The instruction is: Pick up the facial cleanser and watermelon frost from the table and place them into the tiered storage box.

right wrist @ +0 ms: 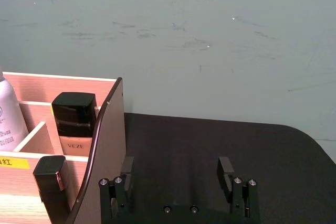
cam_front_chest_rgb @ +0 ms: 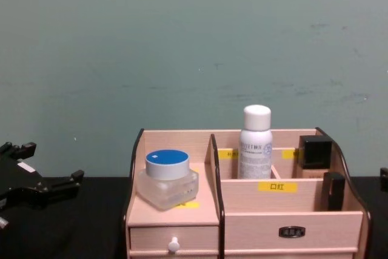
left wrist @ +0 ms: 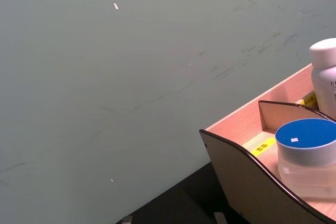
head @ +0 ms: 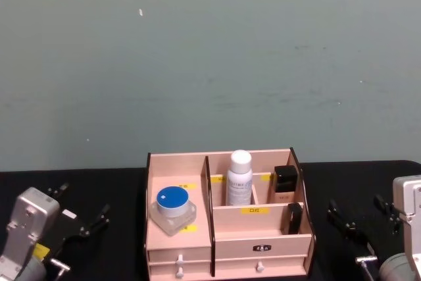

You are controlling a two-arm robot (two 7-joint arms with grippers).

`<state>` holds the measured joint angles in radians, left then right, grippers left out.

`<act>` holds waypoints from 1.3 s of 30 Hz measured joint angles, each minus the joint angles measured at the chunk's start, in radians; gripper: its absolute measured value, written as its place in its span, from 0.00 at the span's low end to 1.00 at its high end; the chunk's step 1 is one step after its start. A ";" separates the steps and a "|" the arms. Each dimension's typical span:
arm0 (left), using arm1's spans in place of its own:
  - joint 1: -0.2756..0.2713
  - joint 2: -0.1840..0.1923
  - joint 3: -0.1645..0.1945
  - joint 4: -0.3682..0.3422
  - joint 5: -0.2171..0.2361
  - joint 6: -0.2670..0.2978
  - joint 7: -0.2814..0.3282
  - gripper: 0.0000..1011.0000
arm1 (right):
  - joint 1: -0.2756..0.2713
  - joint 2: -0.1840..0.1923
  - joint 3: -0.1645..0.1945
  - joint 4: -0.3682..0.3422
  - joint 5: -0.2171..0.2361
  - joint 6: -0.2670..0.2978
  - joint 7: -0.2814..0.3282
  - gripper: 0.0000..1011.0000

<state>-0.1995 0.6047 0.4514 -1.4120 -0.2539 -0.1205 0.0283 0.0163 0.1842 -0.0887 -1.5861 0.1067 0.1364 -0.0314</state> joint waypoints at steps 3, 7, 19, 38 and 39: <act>0.000 0.000 0.000 0.000 0.000 0.000 0.000 0.99 | 0.000 0.000 0.000 0.000 0.000 0.000 0.000 0.99; 0.000 0.000 0.000 0.000 0.000 0.000 0.000 0.99 | 0.000 0.000 0.000 -0.001 0.001 -0.001 0.000 0.99; 0.000 0.000 0.000 0.000 0.000 0.000 0.000 0.99 | 0.000 0.000 0.000 -0.001 0.001 -0.001 0.000 0.99; 0.000 0.000 0.000 0.000 0.000 0.000 0.000 0.99 | 0.000 0.000 0.000 -0.001 0.001 -0.001 0.000 0.99; 0.000 0.000 0.000 0.000 0.000 0.000 0.000 0.99 | 0.000 0.000 0.000 -0.001 0.001 -0.001 0.000 0.99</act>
<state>-0.1995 0.6047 0.4514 -1.4120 -0.2539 -0.1205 0.0283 0.0163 0.1846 -0.0887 -1.5866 0.1078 0.1357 -0.0315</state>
